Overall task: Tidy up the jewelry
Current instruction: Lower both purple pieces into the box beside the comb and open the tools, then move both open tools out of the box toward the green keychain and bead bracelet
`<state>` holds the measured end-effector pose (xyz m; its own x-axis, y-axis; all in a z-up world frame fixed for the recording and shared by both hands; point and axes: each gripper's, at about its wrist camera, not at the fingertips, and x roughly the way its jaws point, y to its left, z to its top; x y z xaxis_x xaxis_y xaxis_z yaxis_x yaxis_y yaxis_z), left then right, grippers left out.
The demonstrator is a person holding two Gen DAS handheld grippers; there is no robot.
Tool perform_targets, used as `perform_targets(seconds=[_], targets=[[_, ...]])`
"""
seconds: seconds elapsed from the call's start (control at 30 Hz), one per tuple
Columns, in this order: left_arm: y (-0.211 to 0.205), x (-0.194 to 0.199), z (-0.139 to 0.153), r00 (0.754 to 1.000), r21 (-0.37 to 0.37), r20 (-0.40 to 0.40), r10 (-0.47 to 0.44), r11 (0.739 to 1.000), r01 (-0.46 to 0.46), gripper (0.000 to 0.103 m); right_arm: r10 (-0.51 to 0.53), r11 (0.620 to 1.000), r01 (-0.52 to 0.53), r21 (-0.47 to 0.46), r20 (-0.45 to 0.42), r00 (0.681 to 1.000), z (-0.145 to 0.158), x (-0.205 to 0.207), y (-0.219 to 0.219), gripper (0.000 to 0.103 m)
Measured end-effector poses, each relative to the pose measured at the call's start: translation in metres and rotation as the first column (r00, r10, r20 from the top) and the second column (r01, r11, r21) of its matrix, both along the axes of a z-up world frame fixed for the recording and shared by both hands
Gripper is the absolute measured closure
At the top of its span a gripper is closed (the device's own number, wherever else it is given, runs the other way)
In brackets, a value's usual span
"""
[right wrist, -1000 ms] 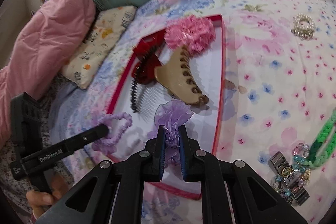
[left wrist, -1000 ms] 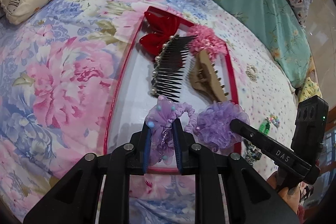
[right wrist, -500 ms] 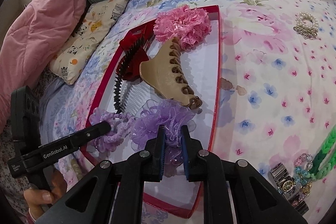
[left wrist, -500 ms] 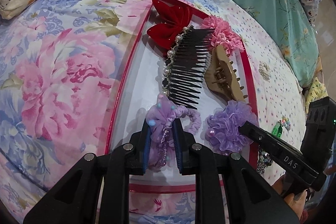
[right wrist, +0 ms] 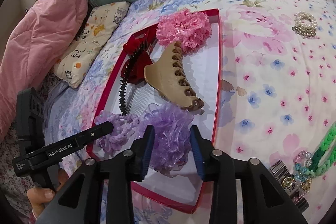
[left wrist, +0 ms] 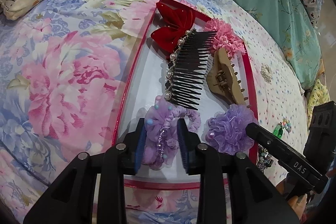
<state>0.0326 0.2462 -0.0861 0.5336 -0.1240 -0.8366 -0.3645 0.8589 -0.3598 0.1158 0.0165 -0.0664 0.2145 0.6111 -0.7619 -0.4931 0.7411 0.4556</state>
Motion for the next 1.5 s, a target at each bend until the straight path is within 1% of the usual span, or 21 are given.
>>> perform_targets(seconds=[0.03,0.07,0.33,0.4,0.43,0.53,0.8,0.83,0.87,0.93,1.03,1.23,1.5], targets=[[0.0,-0.001,0.001,1.0,0.002,0.002,0.002,1.0,-0.002,0.066,-0.003,1.0,0.003,0.0,0.002,1.0,0.001,0.0,0.0,0.06],[0.0,-0.002,0.003,1.0,0.005,0.007,0.004,1.0,-0.004,0.064,-0.007,1.0,0.007,0.001,0.003,1.0,0.003,-0.001,-0.002,0.057],[-0.004,-0.006,0.013,1.0,0.012,0.018,0.004,1.0,-0.005,0.064,-0.04,0.999,0.04,0.032,0.01,0.999,0.017,-0.002,-0.019,0.057],[-0.005,-0.008,0.016,1.0,0.012,0.023,0.008,1.0,-0.008,0.061,-0.047,0.998,0.047,0.041,0.012,0.999,0.021,-0.003,-0.024,0.057],[-0.005,-0.009,0.017,1.0,0.013,0.026,0.009,1.0,-0.009,0.06,-0.05,0.998,0.05,0.045,0.013,0.999,0.023,-0.003,-0.027,0.056],[-0.007,-0.012,0.02,0.999,0.018,0.033,0.009,1.0,-0.009,0.06,-0.058,0.997,0.057,0.049,0.018,0.998,0.027,-0.007,-0.034,0.051],[-0.01,-0.017,0.027,0.999,0.025,0.04,0.009,1.0,-0.01,0.06,-0.091,0.994,0.09,0.061,0.013,0.996,0.03,-0.012,-0.059,0.05],[-0.012,-0.017,0.028,0.999,0.029,0.04,0.008,1.0,-0.009,0.058,-0.096,0.994,0.095,0.061,0.014,0.995,0.031,-0.013,-0.063,0.05],[-0.013,-0.018,0.029,0.999,0.032,0.041,0.004,0.999,-0.006,0.054,-0.102,0.993,0.101,0.062,0.013,0.995,0.032,-0.014,-0.067,0.05],[-0.017,-0.02,0.031,0.999,0.034,0.047,0.001,0.999,-0.002,0.051,-0.11,0.992,0.109,0.068,0.008,0.994,0.033,-0.016,-0.076,0.049],[-0.023,-0.022,0.035,0.999,0.035,0.052,-0.012,0.999,0.01,0.05,-0.129,0.989,0.128,0.07,0.013,0.992,0.037,-0.021,-0.092,0.046],[-0.043,-0.022,0.042,0.996,0.038,0.061,-0.061,0.998,0.059,0.05,-0.205,0.977,0.203,0.067,0.025,0.978,0.04,-0.024,-0.137,0.045],[-0.075,-0.018,0.052,0.988,0.046,0.067,-0.136,0.99,0.133,0.05,-0.327,0.944,0.326,0.055,0.01,0.945,0.034,-0.024,-0.196,0.045]])
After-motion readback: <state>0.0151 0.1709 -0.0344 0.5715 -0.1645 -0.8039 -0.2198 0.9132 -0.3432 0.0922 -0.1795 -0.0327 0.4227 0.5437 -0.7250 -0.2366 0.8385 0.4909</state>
